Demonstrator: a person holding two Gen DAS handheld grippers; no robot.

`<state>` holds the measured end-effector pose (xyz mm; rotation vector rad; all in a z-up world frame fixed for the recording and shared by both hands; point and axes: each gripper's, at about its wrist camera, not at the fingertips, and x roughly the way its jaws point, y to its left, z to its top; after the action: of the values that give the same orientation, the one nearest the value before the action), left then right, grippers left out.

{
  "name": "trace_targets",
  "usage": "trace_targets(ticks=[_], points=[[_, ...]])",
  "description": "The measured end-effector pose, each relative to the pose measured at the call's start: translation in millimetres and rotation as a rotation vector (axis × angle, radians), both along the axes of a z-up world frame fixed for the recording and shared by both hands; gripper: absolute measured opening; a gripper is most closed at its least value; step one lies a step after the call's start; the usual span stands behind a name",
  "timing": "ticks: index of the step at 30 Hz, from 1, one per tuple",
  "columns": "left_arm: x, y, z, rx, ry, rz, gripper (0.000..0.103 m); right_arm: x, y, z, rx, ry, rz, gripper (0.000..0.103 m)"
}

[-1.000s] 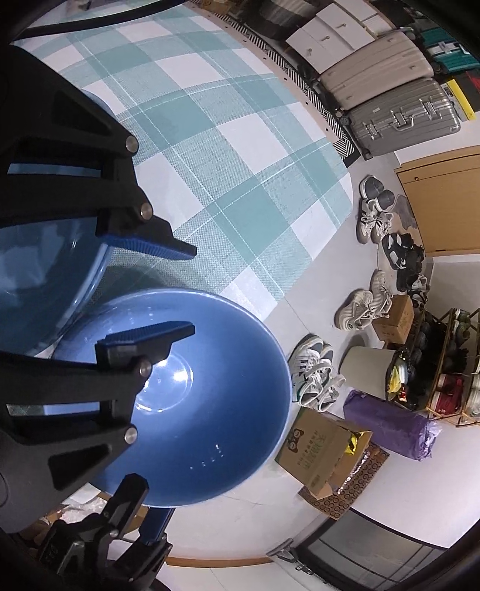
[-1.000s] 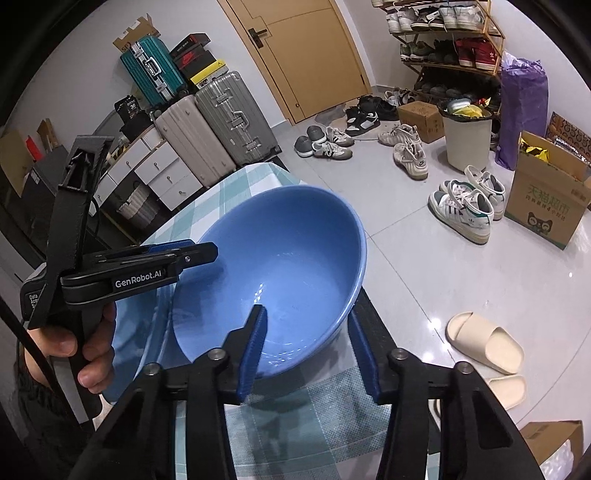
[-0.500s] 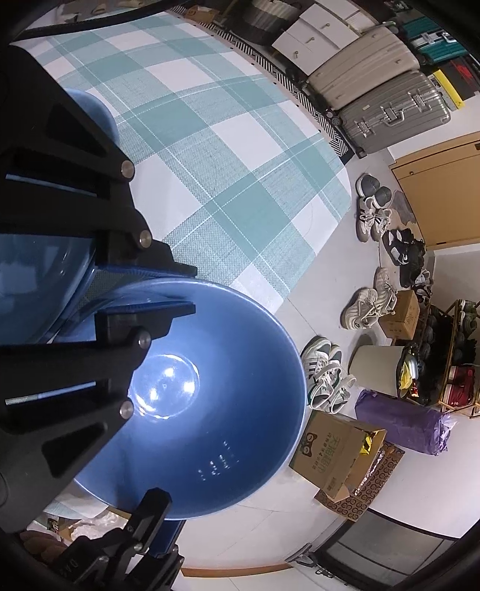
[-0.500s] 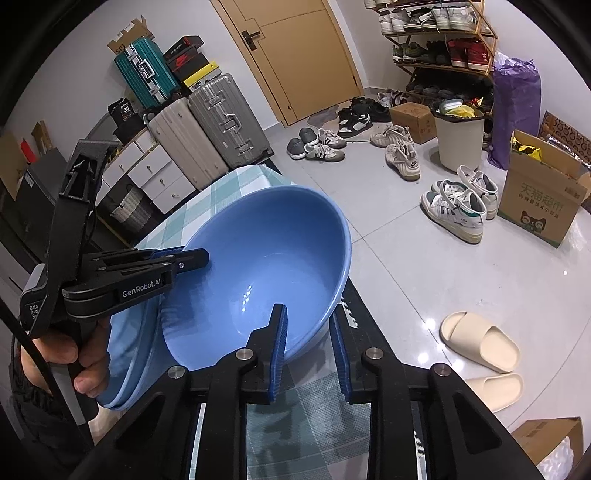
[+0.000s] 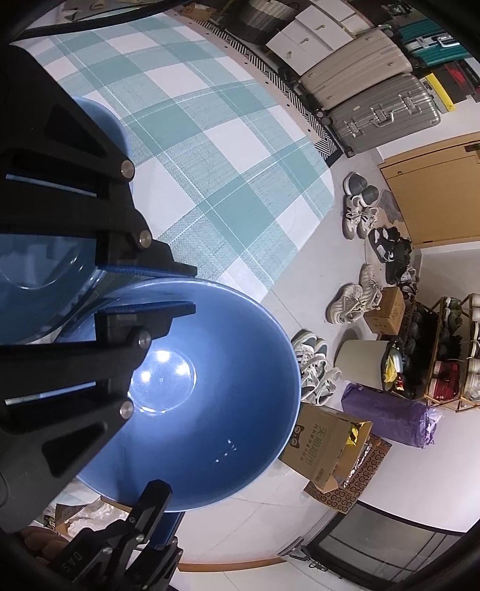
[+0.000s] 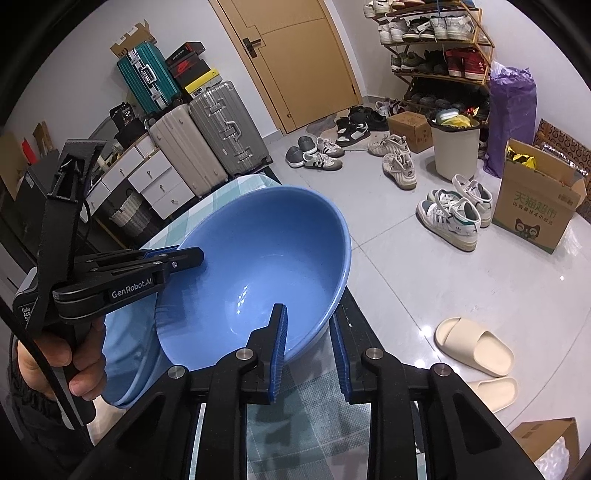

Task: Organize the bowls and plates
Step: 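Carry the held blue bowl with the left gripper over the nested bowls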

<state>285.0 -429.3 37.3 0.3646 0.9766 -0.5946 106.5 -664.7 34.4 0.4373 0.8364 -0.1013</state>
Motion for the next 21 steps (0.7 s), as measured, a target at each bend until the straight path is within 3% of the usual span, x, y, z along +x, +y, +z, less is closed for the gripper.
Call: trace_targets(ticks=[21], points=[[-71,36,82,-0.086,-0.089,0.031,0.01,-46,18,59,-0.029,-0.1,0.032,0.025]])
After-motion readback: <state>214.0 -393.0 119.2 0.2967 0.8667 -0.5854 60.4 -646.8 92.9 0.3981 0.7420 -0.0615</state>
